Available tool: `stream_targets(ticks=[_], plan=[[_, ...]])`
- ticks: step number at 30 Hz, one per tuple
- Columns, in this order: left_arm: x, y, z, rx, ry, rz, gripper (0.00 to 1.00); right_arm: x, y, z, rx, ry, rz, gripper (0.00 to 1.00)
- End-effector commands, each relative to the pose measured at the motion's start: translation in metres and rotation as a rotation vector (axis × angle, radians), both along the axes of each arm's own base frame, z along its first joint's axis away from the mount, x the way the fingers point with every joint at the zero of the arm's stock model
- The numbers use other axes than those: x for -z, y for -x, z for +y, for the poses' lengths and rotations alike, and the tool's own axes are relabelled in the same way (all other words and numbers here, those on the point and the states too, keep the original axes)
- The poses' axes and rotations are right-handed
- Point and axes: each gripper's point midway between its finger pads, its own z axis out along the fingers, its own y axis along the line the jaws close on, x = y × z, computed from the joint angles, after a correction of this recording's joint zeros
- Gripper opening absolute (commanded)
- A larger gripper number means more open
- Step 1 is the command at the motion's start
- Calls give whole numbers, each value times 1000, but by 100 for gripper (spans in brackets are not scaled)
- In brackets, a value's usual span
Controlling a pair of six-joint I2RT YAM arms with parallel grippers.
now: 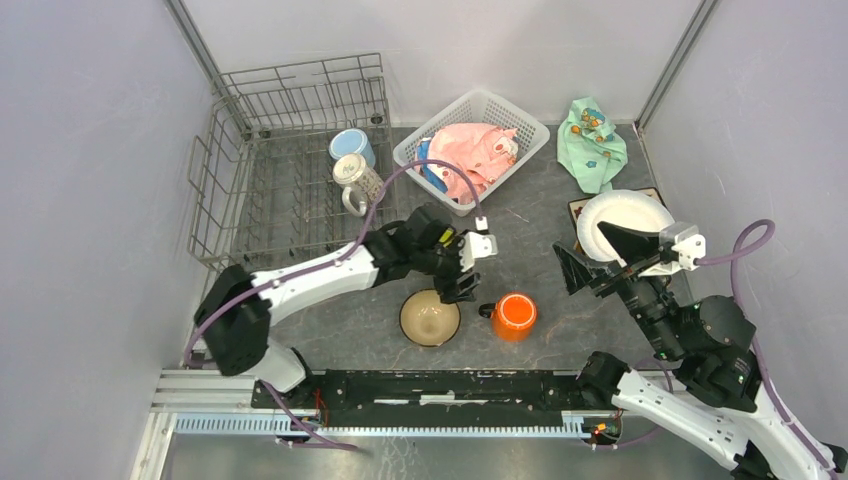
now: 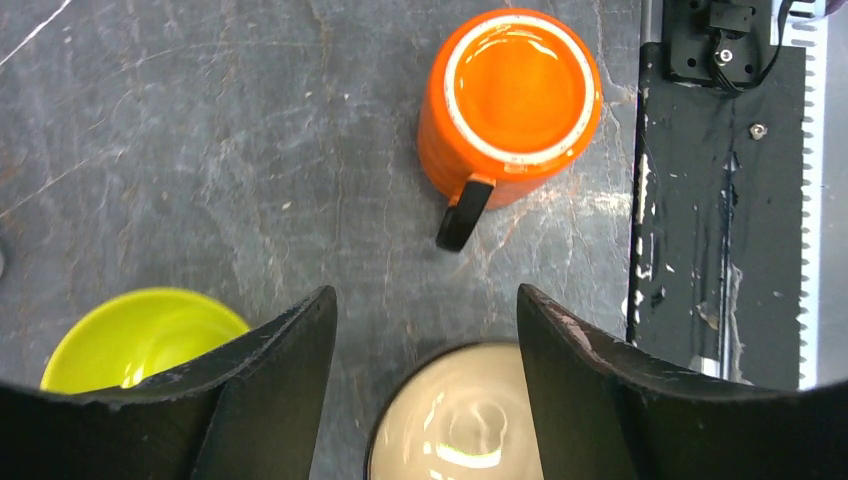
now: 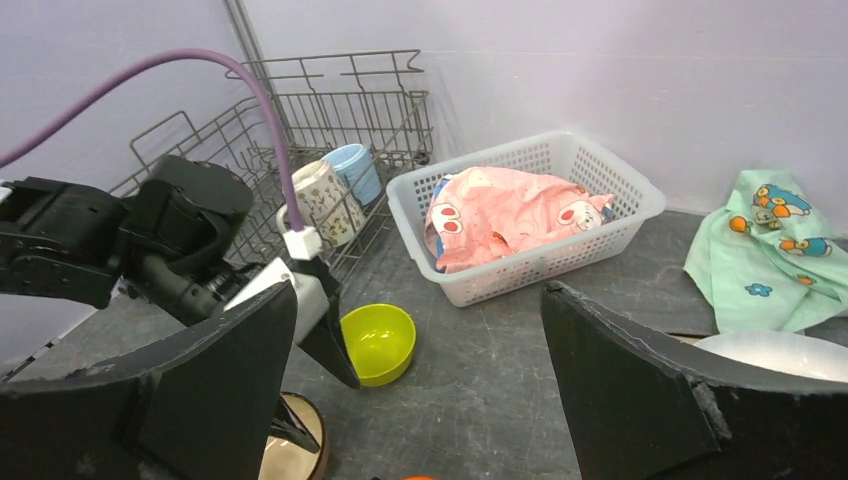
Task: Load the mixed dishes into the dish rack
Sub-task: Pick up the cup at the center of the board.
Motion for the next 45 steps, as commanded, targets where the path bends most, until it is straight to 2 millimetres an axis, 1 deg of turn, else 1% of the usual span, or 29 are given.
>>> stream_targets(ticks=[1,4,6,7,10,16,20,28,33,36,42,45], plan=[[3,0,-31,111,2,-60,71,7,-4,-7,46,-23,19,98],[18,7,-42,153,-21,-40,71,7,-3,-9,50,-30,16,98],[30,13,-47,177,-42,-27,73,8,-4,-9,54,-25,17,98],[33,17,-49,192,-46,-27,74,9,-4,-10,56,-22,19,98],[48,25,-56,217,-74,-24,74,11,-5,-13,75,-28,24,98],[61,26,-72,218,-65,-30,68,8,-2,-24,102,-79,5,98],[70,24,-76,211,-65,-27,65,5,0,-31,115,-101,-5,98],[92,27,-79,226,-80,-6,59,8,1,-36,132,-113,-5,98],[96,28,-79,223,-88,-1,47,7,1,-38,137,-115,-8,98],[95,29,-77,225,-87,-3,36,8,1,-38,138,-119,-7,98],[84,30,-77,215,-66,-7,13,13,0,-36,136,-117,-1,98],[71,28,-78,196,-31,-22,3,17,-1,-33,132,-109,6,98]])
